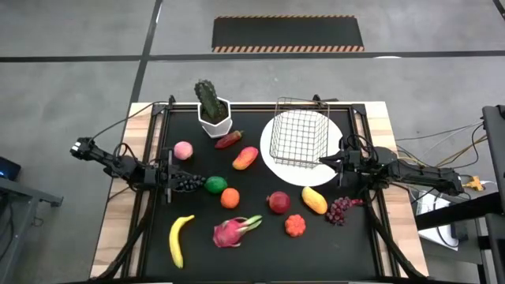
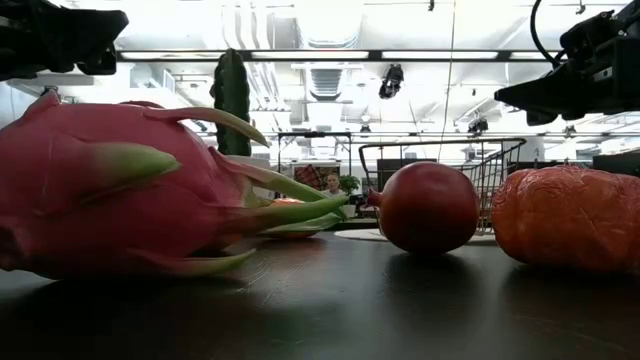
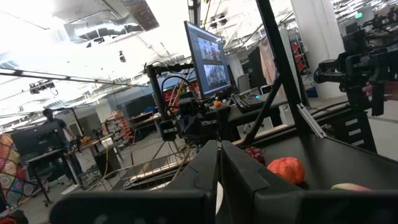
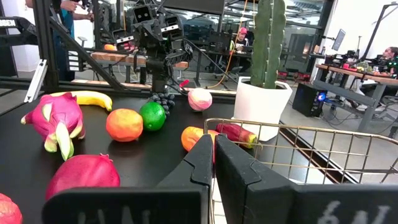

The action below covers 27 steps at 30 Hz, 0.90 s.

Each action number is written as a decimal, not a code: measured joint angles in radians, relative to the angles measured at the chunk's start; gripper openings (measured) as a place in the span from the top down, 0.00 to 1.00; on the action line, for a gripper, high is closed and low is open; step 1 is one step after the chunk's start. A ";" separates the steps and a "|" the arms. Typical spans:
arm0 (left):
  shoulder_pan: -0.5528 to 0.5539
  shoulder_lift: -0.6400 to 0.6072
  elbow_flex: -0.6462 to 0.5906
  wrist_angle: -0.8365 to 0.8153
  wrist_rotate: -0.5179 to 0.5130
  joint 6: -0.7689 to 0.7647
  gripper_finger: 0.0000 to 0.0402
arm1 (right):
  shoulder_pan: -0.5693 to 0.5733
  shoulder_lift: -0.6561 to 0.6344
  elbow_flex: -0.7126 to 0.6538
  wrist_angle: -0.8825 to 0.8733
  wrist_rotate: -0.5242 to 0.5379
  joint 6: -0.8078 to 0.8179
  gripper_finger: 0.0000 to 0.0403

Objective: Build produce basket

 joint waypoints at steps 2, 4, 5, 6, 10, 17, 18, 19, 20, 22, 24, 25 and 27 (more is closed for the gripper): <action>0.000 0.000 0.000 0.000 0.000 0.000 0.99 | 0.000 0.000 0.000 0.000 0.000 0.000 0.98; 0.000 0.000 0.000 0.000 0.000 0.000 0.99 | 0.001 0.000 0.000 0.000 -0.002 0.077 0.98; 0.000 0.000 0.000 0.000 0.000 0.000 0.99 | 0.002 0.000 0.000 0.002 0.000 0.195 0.98; 0.000 0.000 0.000 0.000 0.000 0.000 0.99 | 0.003 0.001 0.000 0.008 0.014 0.350 0.98; 0.000 0.000 0.000 0.001 0.000 0.002 0.99 | 0.002 0.001 0.000 0.011 0.147 0.743 0.98; -0.001 0.007 0.000 0.258 0.049 -0.229 0.99 | 0.002 0.001 0.000 0.017 0.232 0.768 0.98; -0.001 0.005 0.000 0.302 0.049 -0.265 0.99 | 0.002 0.001 0.000 0.017 0.233 0.768 0.98; -0.001 0.005 0.000 0.351 0.049 -0.280 0.99 | 0.002 0.001 0.000 0.016 0.233 0.768 0.98; -0.001 0.005 0.000 0.397 0.048 -0.282 0.99 | 0.002 0.001 0.000 0.017 0.233 0.767 0.98; -0.001 0.005 0.000 0.471 0.048 -0.281 0.99 | 0.002 0.001 0.000 0.017 0.235 0.767 0.98; -0.001 0.005 0.000 0.522 0.048 -0.281 0.99 | 0.002 0.001 0.000 0.017 0.235 0.767 0.98; -0.001 0.005 0.000 0.533 0.048 -0.280 0.99 | 0.002 0.001 0.000 0.017 0.235 0.766 0.98; -0.001 0.005 0.000 0.545 0.048 -0.264 0.99 | 0.002 0.005 0.000 0.017 0.235 0.759 0.98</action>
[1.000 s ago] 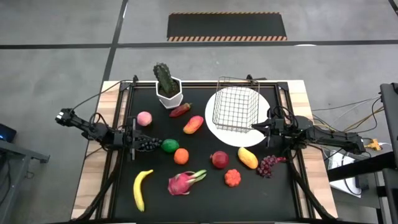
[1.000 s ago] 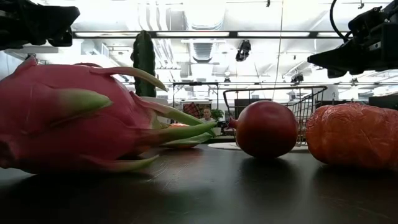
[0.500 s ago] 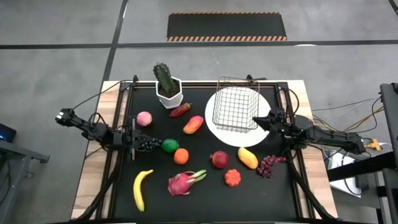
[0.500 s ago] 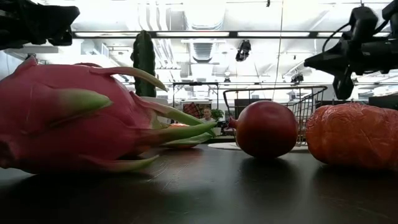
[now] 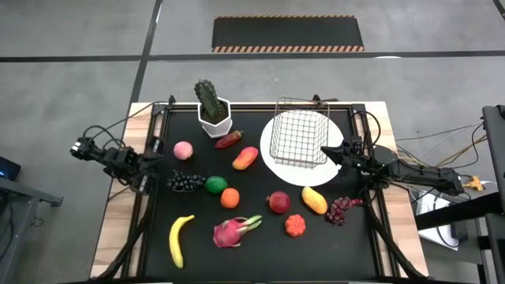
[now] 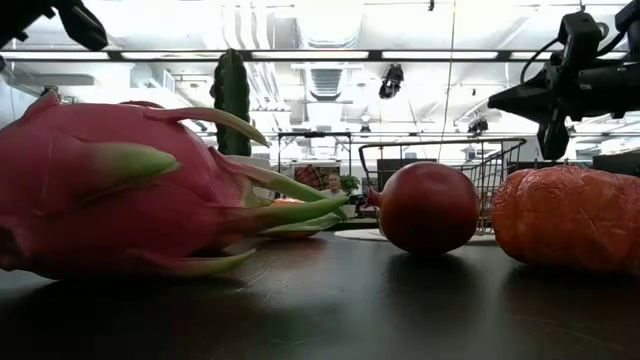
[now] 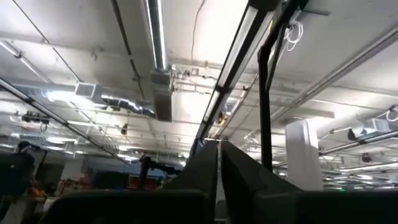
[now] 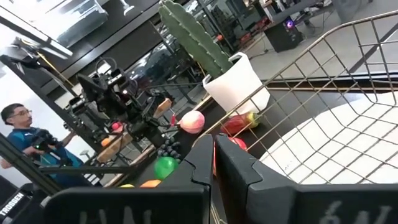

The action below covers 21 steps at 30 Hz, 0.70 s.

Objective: Build produce basket
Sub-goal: Put the pomegranate into the wire basket

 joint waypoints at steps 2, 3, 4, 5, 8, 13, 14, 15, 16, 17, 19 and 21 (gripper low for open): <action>0.000 0.001 0.000 0.021 -0.006 0.072 0.99 | 0.000 0.004 0.000 0.015 0.006 -0.001 0.98; 0.000 0.001 0.001 0.030 -0.018 0.123 0.99 | 0.000 0.007 0.000 0.041 0.007 -0.006 0.98; 0.000 0.001 0.002 0.033 -0.025 0.167 0.99 | 0.000 0.010 0.000 0.081 0.006 -0.019 0.98; 0.000 0.001 0.002 0.033 -0.026 0.193 0.99 | 0.002 0.013 0.000 0.113 0.001 -0.025 0.98; 0.000 0.003 0.005 0.051 -0.026 0.255 0.99 | 0.012 0.037 0.000 0.224 -0.034 -0.066 0.98; 0.000 0.002 0.003 0.195 -0.023 0.315 0.99 | 0.039 0.093 0.000 0.489 -0.135 -0.185 0.98; 0.000 0.002 0.003 0.205 -0.022 0.316 0.99 | 0.045 0.104 0.000 0.536 -0.144 -0.208 0.98; 0.000 0.002 0.003 0.213 -0.021 0.316 0.99 | 0.052 0.114 0.001 0.565 -0.148 -0.230 0.98; 0.000 0.002 0.003 0.217 -0.021 0.316 0.99 | 0.058 0.126 0.005 0.583 -0.149 -0.249 0.98; 0.000 0.002 0.004 0.217 -0.021 0.316 0.99 | 0.063 0.139 0.013 0.592 -0.149 -0.268 0.98; 0.000 0.007 0.004 0.216 -0.020 0.317 0.99 | 0.072 0.166 0.036 0.604 -0.149 -0.294 0.98; 0.000 0.012 0.003 0.216 -0.020 0.321 0.99 | 0.079 0.195 0.068 0.605 -0.149 -0.299 0.98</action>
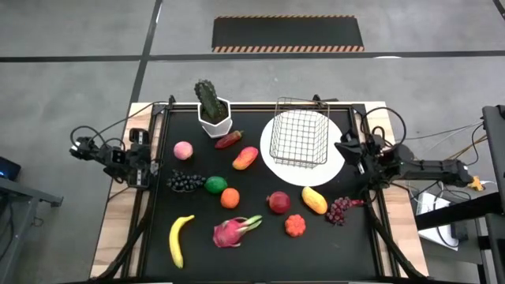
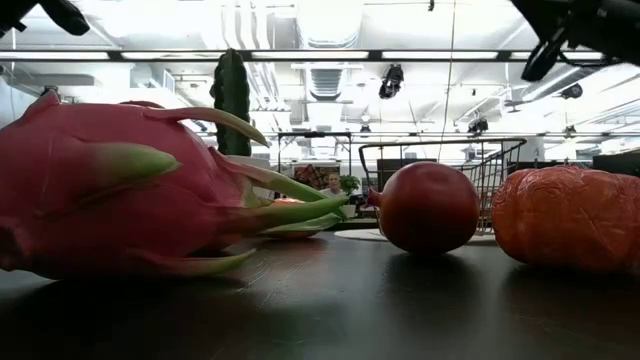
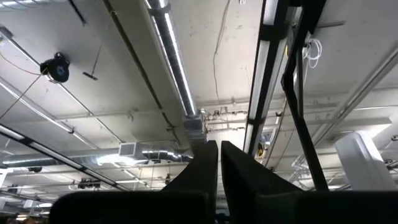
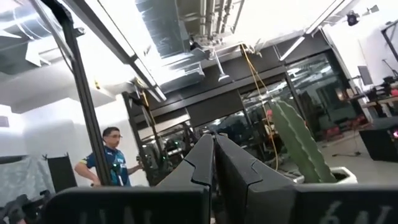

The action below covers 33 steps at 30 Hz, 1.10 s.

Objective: Build produce basket
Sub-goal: Put the pomegranate into the wire basket

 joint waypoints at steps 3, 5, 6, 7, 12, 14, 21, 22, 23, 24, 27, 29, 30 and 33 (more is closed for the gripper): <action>0.000 0.013 0.000 0.000 0.000 0.003 0.99 | 0.006 0.053 0.059 -0.003 -0.010 -0.016 0.98; 0.000 0.023 0.000 0.000 0.001 0.003 0.99 | 0.011 0.091 0.108 -0.013 -0.011 -0.036 0.98; 0.000 0.028 0.000 -0.001 0.001 0.002 0.99 | 0.013 0.110 0.128 -0.017 -0.011 -0.045 0.98; 0.000 0.032 0.000 -0.001 0.001 -0.001 0.99 | 0.014 0.131 0.152 -0.026 -0.011 -0.054 0.98; 0.000 0.058 -0.003 -0.004 0.001 -0.005 0.99 | 0.018 0.223 0.280 -0.153 -0.036 -0.058 0.98; 0.000 0.072 -0.003 -0.010 0.001 -0.005 0.99 | 0.031 0.258 0.331 -0.202 -0.065 -0.060 0.98; 0.000 0.099 -0.003 -0.009 0.001 -0.007 0.99 | 0.112 0.394 0.477 -0.278 -0.088 -0.107 0.98; 0.000 0.103 -0.003 -0.008 0.001 -0.009 0.99 | 0.124 0.412 0.493 -0.293 -0.088 -0.113 0.98; 0.000 0.107 -0.003 -0.009 0.001 -0.016 0.99 | 0.136 0.430 0.508 -0.310 -0.088 -0.119 0.98; 0.000 0.108 -0.003 -0.010 0.001 -0.029 0.99 | 0.148 0.448 0.521 -0.324 -0.088 -0.120 0.98; 0.000 0.110 -0.003 -0.009 0.001 -0.032 0.99 | 0.192 0.500 0.544 -0.359 -0.087 -0.114 0.98; 0.000 0.111 -0.003 -0.009 0.001 -0.033 0.99 | 0.227 0.536 0.550 -0.365 -0.087 -0.115 0.98; 0.000 0.111 -0.003 -0.009 0.001 -0.033 0.99 | 0.244 0.556 0.551 -0.368 -0.088 -0.115 0.98; 0.000 0.112 -0.003 -0.009 0.001 -0.033 0.99 | 0.287 0.610 0.555 -0.383 -0.088 -0.094 0.98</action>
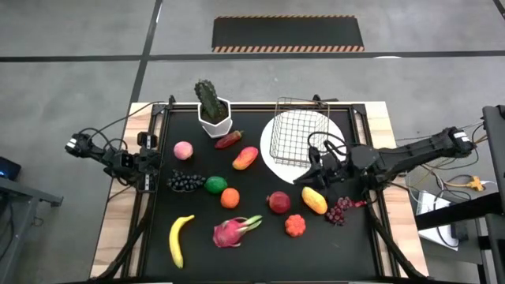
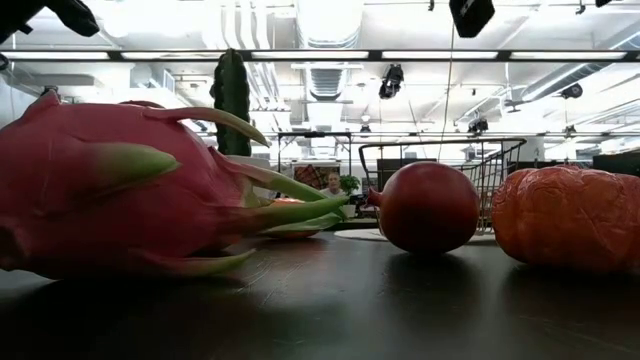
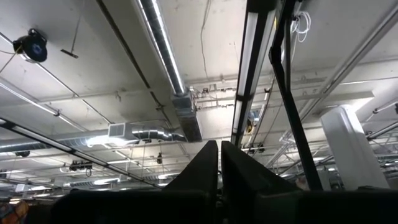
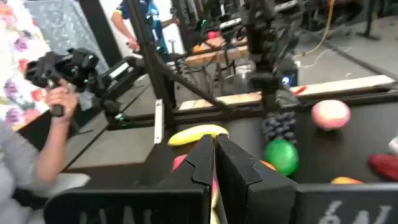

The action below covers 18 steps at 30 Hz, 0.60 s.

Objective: Build produce basket
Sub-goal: Put the pomegranate into the wire basket

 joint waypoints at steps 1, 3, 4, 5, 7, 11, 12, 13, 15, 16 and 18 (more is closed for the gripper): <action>0.000 0.000 0.000 0.000 0.000 0.000 0.99 | 0.011 0.012 0.012 0.001 0.001 0.012 0.98; 0.000 -0.001 0.000 0.001 -0.001 0.000 0.99 | 0.026 0.043 0.034 -0.020 0.001 0.042 0.98; 0.000 -0.001 0.000 0.000 -0.003 0.000 0.99 | 0.032 0.059 0.044 -0.045 0.001 0.058 0.98; 0.000 -0.001 0.000 0.000 -0.005 0.000 0.99 | 0.037 0.076 0.057 -0.068 0.001 0.069 0.98; 0.000 -0.001 0.000 0.001 -0.005 0.000 0.99 | 0.046 0.113 0.085 -0.118 0.004 0.090 0.98; 0.000 -0.001 0.000 0.001 -0.007 0.001 0.99 | 0.048 0.172 0.171 -0.230 0.030 0.108 0.98; 0.000 -0.001 0.000 0.001 -0.008 0.001 0.99 | 0.048 0.190 0.193 -0.278 0.043 0.112 0.98; 0.000 -0.001 0.000 0.000 -0.009 0.001 0.99 | 0.048 0.209 0.219 -0.326 0.058 0.115 0.98; 0.000 -0.001 0.000 0.001 -0.010 0.001 0.99 | 0.048 0.254 0.272 -0.430 0.088 0.122 0.98; 0.000 0.000 0.000 0.001 -0.013 0.001 0.99 | 0.048 0.275 0.301 -0.481 0.103 0.123 0.98; 0.000 0.000 0.000 0.000 -0.014 0.002 0.99 | 0.051 0.314 0.366 -0.568 0.126 0.121 0.98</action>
